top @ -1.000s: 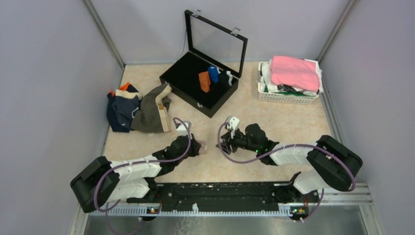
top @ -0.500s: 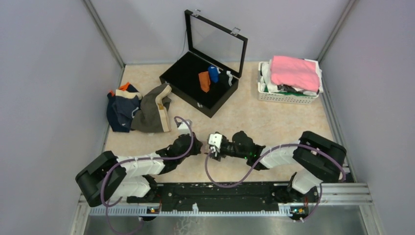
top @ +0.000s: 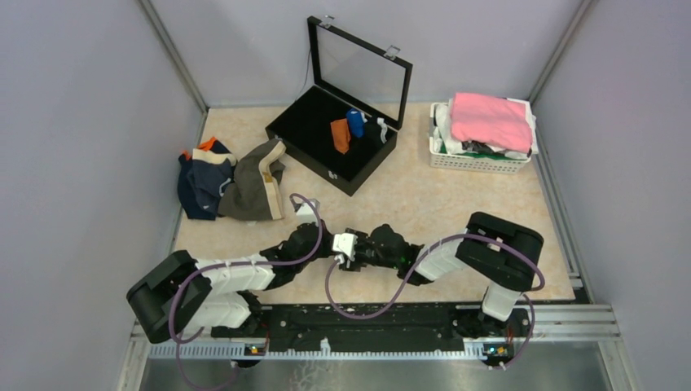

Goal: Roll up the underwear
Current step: Roll the underwear to the center of the board.

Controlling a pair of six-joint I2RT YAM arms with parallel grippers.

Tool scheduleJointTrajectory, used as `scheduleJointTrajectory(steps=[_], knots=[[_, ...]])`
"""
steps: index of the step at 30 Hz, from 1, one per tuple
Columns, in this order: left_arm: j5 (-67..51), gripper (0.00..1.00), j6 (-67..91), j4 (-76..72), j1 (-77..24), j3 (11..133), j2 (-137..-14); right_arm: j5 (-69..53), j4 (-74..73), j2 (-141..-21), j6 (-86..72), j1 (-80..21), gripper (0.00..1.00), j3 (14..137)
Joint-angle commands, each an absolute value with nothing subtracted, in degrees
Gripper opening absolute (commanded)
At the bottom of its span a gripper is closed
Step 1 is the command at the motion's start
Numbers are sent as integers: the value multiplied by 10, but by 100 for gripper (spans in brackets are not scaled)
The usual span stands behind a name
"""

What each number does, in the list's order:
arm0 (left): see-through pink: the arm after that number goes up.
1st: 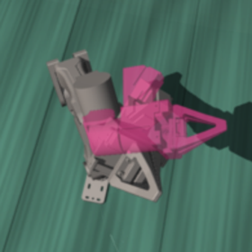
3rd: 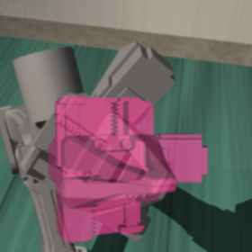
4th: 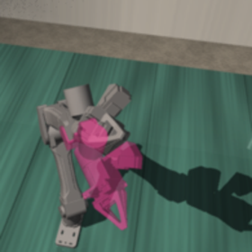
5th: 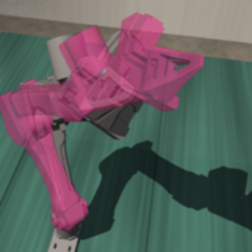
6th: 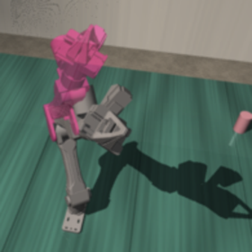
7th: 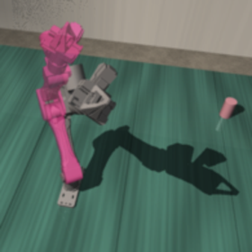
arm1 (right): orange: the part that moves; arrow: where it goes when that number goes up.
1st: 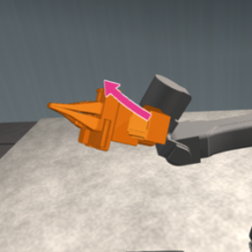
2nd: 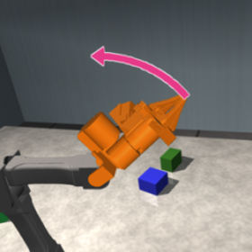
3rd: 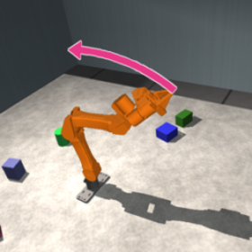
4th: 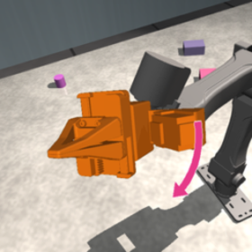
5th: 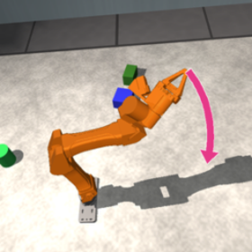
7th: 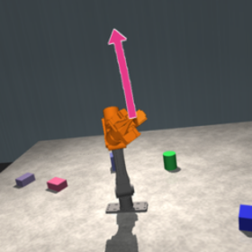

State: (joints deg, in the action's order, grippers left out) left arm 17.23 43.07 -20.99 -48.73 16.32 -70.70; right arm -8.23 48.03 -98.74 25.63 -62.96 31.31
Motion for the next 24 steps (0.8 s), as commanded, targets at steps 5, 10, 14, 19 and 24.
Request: scheduleJointTrajectory(steps=[5,10,14,19,24], knots=[[152,0,429,-121,-486,145,-733,-57,512,-1025,262,-642,52,335],[151,0,428,-120,-486,144,-732,-48,528,-1044,255,-643,47,335],[150,0,428,-121,-485,145,-732,-38,536,-1057,253,-644,40,338],[152,0,430,-116,-484,147,-722,-17,533,-1068,248,-643,15,338],[169,0,417,-69,-478,187,-665,11,520,-1051,194,-643,0,313]])
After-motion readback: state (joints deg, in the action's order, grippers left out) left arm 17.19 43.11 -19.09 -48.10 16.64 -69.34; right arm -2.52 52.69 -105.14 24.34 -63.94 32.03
